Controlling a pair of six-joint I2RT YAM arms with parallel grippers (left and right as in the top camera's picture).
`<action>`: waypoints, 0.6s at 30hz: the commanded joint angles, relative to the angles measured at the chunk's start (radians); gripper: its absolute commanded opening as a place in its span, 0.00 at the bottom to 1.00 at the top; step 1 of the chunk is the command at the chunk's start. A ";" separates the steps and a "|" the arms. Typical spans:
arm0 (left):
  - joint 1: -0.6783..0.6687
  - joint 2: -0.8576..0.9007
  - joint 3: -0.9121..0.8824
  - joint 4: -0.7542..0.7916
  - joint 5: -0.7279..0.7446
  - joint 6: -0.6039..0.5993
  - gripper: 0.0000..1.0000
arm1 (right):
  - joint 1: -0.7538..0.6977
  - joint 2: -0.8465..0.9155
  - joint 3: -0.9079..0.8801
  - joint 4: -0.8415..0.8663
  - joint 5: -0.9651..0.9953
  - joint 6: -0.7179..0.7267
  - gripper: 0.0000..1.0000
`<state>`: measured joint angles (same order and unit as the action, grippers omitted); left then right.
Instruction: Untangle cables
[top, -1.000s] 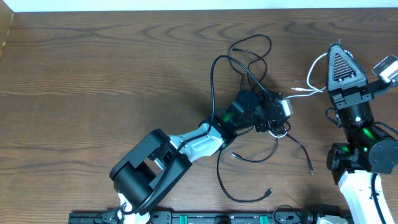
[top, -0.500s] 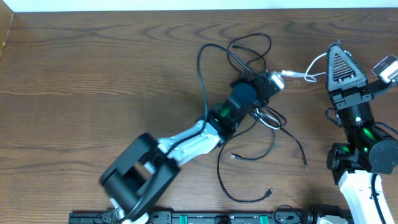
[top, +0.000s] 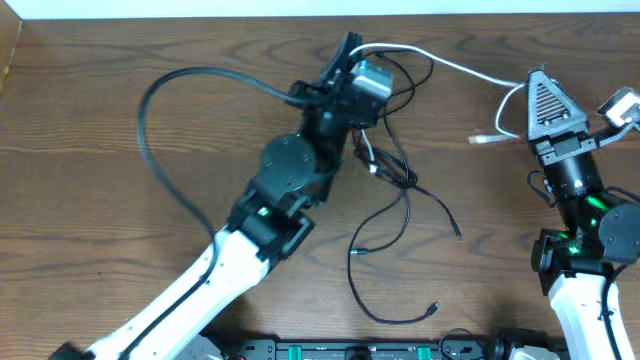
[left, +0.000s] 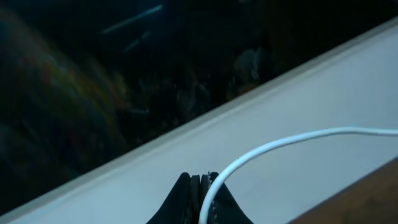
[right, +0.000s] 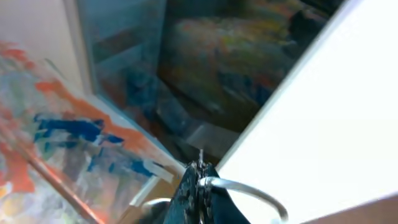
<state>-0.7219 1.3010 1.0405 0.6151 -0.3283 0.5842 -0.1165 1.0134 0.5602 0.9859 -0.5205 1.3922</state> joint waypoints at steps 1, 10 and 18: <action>0.009 -0.064 0.020 -0.035 -0.021 0.014 0.08 | -0.007 -0.005 0.016 -0.061 -0.057 -0.055 0.01; 0.010 -0.059 0.020 -0.118 -0.021 0.014 0.08 | -0.007 -0.005 0.016 -0.106 -0.085 -0.101 0.27; 0.122 -0.059 0.020 -0.226 -0.043 0.014 0.07 | -0.007 -0.005 0.016 -0.108 -0.118 -0.100 0.67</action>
<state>-0.6529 1.2419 1.0409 0.4042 -0.3412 0.5846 -0.1196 1.0142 0.5606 0.8783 -0.6205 1.3041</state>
